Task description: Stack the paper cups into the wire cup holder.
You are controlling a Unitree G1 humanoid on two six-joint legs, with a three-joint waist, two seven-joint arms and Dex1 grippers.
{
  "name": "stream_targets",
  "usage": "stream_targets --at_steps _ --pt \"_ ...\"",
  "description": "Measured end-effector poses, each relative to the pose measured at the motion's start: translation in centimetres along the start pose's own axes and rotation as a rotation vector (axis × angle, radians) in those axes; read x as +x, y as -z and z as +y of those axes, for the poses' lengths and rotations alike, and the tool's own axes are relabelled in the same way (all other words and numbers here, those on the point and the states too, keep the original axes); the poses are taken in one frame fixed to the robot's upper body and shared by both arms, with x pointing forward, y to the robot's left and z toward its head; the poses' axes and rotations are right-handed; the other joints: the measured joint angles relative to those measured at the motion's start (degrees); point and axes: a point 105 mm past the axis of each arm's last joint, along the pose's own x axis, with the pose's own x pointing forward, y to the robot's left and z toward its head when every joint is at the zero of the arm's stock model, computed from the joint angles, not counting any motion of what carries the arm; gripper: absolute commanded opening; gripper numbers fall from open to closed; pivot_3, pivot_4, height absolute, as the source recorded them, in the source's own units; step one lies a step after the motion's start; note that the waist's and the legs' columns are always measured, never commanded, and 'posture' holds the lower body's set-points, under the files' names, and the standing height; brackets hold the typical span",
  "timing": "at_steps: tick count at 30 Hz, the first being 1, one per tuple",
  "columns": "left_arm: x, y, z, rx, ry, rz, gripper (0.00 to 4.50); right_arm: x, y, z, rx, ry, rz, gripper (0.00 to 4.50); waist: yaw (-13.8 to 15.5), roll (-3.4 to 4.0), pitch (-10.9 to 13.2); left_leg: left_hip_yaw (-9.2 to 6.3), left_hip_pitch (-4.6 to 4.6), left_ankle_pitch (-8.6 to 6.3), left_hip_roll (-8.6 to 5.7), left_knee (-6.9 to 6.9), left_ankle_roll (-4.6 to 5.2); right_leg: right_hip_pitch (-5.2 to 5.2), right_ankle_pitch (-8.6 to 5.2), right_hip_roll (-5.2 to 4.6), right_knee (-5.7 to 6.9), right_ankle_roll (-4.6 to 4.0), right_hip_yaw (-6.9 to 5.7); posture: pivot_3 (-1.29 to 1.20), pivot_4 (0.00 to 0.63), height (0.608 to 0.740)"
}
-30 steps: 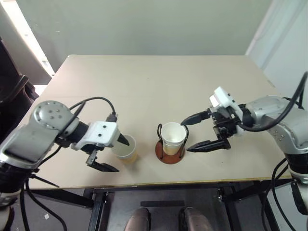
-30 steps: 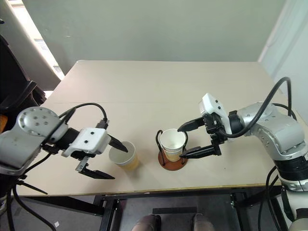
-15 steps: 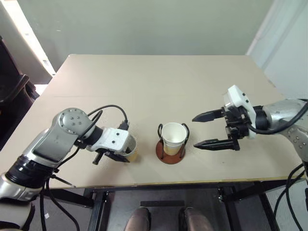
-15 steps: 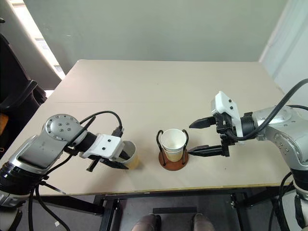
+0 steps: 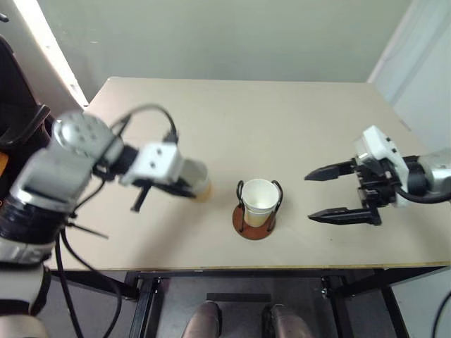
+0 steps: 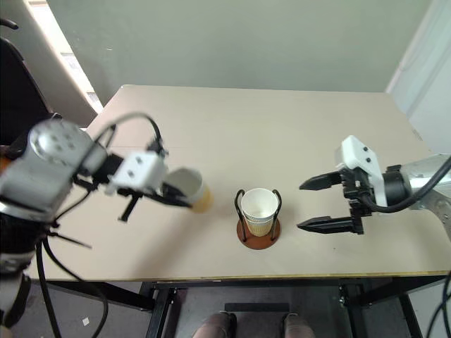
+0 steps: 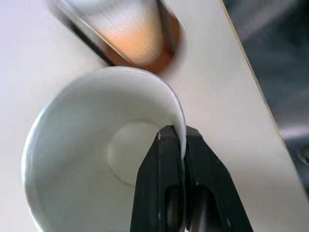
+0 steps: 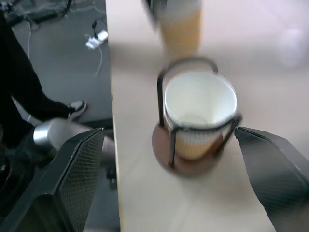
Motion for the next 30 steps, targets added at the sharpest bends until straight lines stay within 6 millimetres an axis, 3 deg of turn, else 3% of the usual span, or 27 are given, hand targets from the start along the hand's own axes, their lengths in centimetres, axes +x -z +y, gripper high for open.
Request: stream_targets --at_steps 3,7,12,19,22,30 --pt "-1.2 -3.5 1.1 0.096 -0.009 -0.097 0.04 -1.2 0.4 -0.8 0.030 0.056 -0.033 4.50 -0.06 0.10 -0.05 0.17 -0.04 -0.13 -0.05 0.11 0.15 0.01 0.04 -0.06 -0.07 0.20 0.10 0.00 0.150 0.740" --pt "0.6 -5.7 0.9 0.147 0.111 -0.205 0.04 -1.8 0.5 -1.3 0.036 0.119 -0.045 4.50 -0.12 0.11 -0.05 0.15 -0.05 -0.15 -0.03 0.27 0.17 0.03 0.35 -0.06 -0.06 0.89 0.10 0.00 0.150 0.740" --pt "4.9 -5.2 1.1 0.193 0.244 -0.206 0.04 -1.3 0.5 -0.7 0.028 0.128 -0.038 4.50 -0.10 0.12 -0.03 0.15 -0.12 -0.18 -0.03 0.58 0.24 0.15 0.39 -0.06 -0.08 1.01 0.10 0.00 0.150 0.740" --pt "7.3 -4.9 3.2 0.274 0.237 -0.180 0.04 -1.5 0.8 0.0 0.056 0.178 -0.028 4.50 0.08 0.11 -0.02 0.16 -0.17 -0.27 -0.08 0.95 0.47 0.44 0.30 -0.06 -0.30 1.05 0.13 0.00 0.150 0.740" --pt "7.3 -4.8 3.6 0.271 0.235 -0.182 0.04 -1.8 0.9 0.3 0.064 0.197 -0.019 4.50 0.13 0.12 -0.02 0.17 -0.26 -0.36 -0.08 1.08 0.55 0.43 0.39 -0.05 -0.31 1.36 0.13 0.00 0.150 0.740" --pt "5.2 -7.8 5.2 0.305 0.194 -0.300 0.04 -2.2 1.6 0.3 0.087 0.241 -0.001 4.50 0.33 0.14 -0.02 0.15 -0.60 -0.70 -0.11 1.52 0.75 0.36 0.45 -0.04 -0.38 1.64 0.15 0.00 0.150 0.740"
